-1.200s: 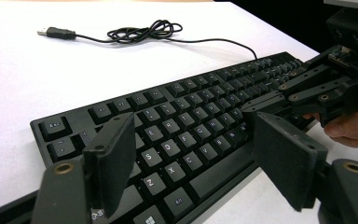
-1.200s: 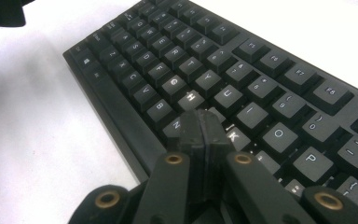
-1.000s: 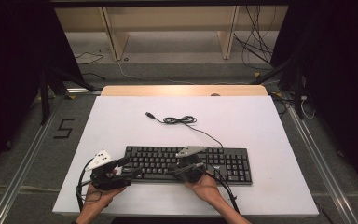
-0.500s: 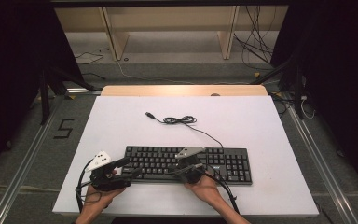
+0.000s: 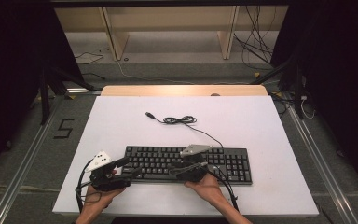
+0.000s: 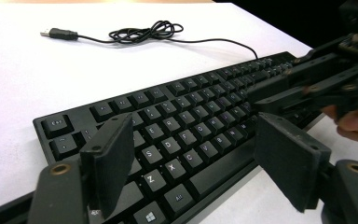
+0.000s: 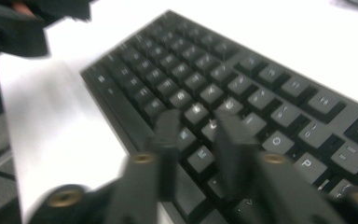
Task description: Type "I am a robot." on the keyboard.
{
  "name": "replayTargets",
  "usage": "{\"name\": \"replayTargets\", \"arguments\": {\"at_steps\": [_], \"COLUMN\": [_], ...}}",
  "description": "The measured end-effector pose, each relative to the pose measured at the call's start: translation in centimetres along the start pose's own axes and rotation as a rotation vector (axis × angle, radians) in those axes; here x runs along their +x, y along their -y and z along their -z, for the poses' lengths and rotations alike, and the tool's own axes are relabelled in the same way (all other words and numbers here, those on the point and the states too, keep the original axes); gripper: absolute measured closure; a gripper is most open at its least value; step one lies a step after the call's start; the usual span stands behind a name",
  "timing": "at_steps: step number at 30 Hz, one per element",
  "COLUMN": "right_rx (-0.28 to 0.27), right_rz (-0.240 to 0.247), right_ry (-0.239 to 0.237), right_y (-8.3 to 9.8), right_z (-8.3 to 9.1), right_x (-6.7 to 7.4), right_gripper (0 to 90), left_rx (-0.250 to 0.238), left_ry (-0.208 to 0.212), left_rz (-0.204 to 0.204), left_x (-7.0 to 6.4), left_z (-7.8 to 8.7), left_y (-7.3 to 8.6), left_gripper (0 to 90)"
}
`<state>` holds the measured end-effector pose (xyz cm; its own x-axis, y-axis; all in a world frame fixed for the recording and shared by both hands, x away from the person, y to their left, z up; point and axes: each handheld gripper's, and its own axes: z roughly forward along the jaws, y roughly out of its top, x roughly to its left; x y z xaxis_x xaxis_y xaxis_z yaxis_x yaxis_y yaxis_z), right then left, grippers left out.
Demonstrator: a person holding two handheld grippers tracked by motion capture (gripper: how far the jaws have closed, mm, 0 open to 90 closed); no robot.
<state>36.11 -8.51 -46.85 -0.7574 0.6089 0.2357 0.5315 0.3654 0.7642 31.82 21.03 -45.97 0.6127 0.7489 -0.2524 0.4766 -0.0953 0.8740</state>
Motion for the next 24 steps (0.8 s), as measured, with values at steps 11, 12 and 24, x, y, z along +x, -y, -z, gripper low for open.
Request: {"name": "replayTargets", "arguments": {"at_steps": [11, 12, 24], "right_rx": [-0.03, -0.03, -0.004], "right_rz": [-0.004, -0.002, 0.017], "right_ry": [-0.042, -0.044, -0.043], "right_y": [-0.3, -0.3, -0.1], "right_z": [1.3, 1.4, 1.1], "right_x": [0.6, 0.6, 1.2], "right_gripper": [43.6, 42.6, 50.7], "left_rx": [-0.003, -0.003, -0.004], "left_ry": [-0.004, -0.004, -0.006], "left_rz": [0.001, 0.001, -0.001], "left_x": [0.1, 0.1, 0.1], "left_z": [0.0, 0.0, -0.1], "left_y": [0.0, 0.0, 0.0], "left_gripper": [28.1, 28.0, 27.8]}}
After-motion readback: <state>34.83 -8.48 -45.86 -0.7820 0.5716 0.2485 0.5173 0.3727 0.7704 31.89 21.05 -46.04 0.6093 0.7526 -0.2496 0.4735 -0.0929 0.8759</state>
